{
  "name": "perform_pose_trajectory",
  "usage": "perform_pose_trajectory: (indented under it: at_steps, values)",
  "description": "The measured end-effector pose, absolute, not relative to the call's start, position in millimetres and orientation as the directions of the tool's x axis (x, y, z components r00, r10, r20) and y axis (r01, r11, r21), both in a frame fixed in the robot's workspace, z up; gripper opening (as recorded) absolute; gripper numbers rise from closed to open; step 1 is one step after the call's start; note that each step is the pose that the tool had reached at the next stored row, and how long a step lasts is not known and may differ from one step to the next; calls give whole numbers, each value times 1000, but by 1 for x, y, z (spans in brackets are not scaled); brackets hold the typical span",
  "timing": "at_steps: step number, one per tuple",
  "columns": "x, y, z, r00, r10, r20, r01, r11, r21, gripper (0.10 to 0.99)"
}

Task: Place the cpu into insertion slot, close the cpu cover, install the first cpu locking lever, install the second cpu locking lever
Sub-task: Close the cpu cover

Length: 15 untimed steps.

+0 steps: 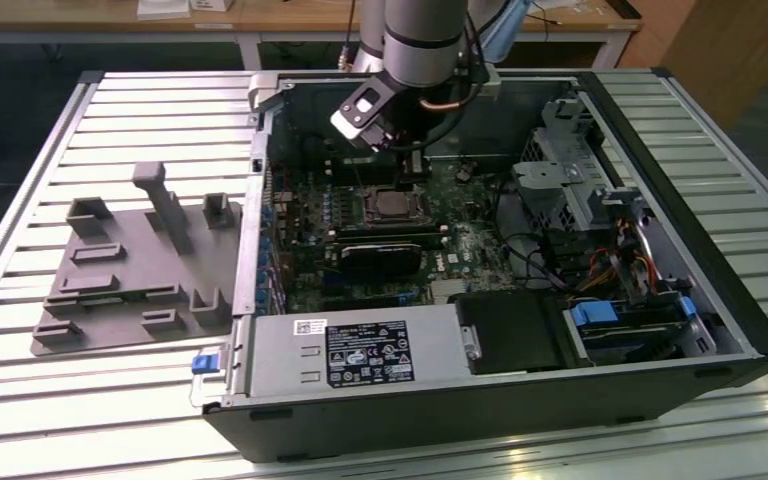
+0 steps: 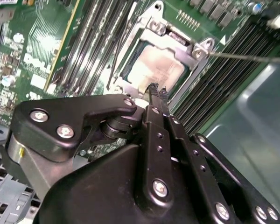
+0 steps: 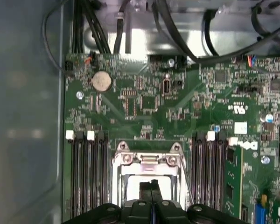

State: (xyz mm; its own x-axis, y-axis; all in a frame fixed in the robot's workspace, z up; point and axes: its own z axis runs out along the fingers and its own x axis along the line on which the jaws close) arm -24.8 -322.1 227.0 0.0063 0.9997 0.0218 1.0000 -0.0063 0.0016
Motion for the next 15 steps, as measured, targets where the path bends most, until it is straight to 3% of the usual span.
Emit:
perform_pose_trajectory:
  at_steps: [8,15]
  values:
    - [-34,-322,225,6,1000,22,1000,-6,4,102]
    - [-34,-322,224,-98,995,20,995,98,4,102]
